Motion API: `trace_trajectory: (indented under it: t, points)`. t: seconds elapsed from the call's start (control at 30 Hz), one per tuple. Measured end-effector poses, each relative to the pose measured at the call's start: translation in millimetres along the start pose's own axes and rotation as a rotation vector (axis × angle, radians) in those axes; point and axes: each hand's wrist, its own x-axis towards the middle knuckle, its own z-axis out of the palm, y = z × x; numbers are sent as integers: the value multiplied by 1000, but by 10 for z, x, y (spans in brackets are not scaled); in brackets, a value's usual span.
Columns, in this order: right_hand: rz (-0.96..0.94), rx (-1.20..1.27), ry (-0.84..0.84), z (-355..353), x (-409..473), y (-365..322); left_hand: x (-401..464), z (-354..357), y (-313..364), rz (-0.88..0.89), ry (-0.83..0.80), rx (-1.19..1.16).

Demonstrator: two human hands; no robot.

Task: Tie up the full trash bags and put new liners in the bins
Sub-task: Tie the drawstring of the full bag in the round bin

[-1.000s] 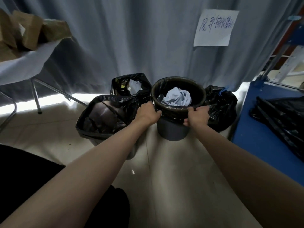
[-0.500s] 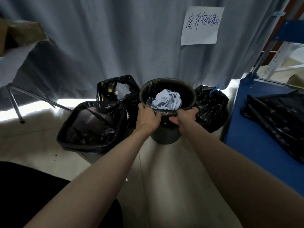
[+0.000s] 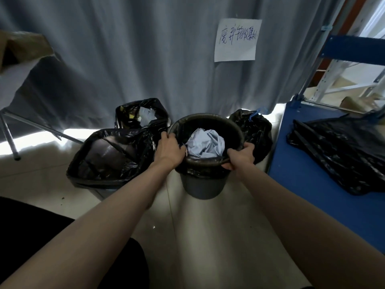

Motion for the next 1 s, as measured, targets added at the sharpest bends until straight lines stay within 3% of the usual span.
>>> trace_trajectory:
  t: [0.27, 0.53, 0.7, 0.83, 1.0]
  points:
    - [-210, -464, 40, -722, -50, 232, -155, -4, 55, 73, -60, 115]
    - [-268, -469, 96, -1016, 107, 333, -172, 36, 175, 32, -78, -34]
    - [-111, -209, -5, -1096, 56, 319, -171, 78, 88, -95, -87, -329]
    - [77, -2, -51, -1201, 3, 341, -206, 92, 16, -269, -225, -568]
    - [182, -167, -132, -1252, -2, 392, -318, 125, 28, -355, -401, -583]
